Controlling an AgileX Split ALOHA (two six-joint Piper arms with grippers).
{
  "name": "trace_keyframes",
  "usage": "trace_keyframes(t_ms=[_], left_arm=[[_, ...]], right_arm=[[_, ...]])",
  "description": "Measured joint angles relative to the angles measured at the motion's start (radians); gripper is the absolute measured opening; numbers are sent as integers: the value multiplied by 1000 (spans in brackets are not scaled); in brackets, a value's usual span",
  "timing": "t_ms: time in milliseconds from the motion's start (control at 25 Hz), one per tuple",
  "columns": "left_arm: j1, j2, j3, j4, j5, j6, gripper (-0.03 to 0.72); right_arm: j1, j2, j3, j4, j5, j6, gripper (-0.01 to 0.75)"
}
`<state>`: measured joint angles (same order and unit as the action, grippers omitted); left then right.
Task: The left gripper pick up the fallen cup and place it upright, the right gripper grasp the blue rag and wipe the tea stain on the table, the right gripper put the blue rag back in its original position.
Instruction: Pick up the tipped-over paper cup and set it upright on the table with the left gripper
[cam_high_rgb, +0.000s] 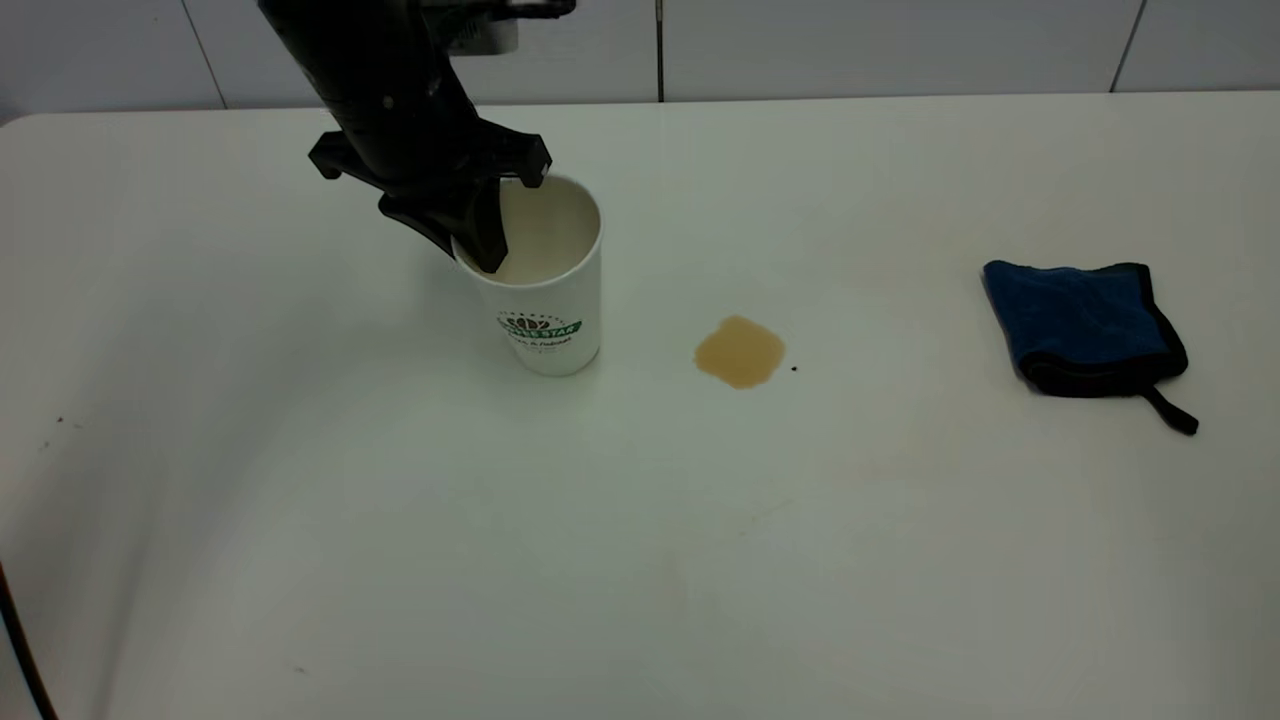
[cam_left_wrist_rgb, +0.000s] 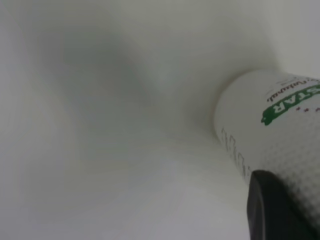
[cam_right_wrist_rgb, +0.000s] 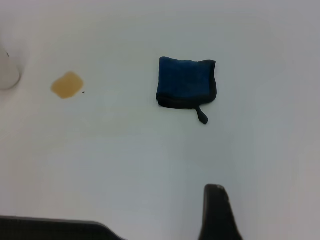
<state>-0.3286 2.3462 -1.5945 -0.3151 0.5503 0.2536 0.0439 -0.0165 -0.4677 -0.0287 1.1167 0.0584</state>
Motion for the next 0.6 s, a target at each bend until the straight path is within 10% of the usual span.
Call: trace_keyframes(t_ms=[360, 600], left_arm=[[0, 26, 0, -5, -31, -12, 155], [0, 26, -20, -9, -41, -52, 342]], right_arm=[[0, 0, 0, 0, 0, 0, 534], [0, 0, 0, 0, 0, 0, 534]])
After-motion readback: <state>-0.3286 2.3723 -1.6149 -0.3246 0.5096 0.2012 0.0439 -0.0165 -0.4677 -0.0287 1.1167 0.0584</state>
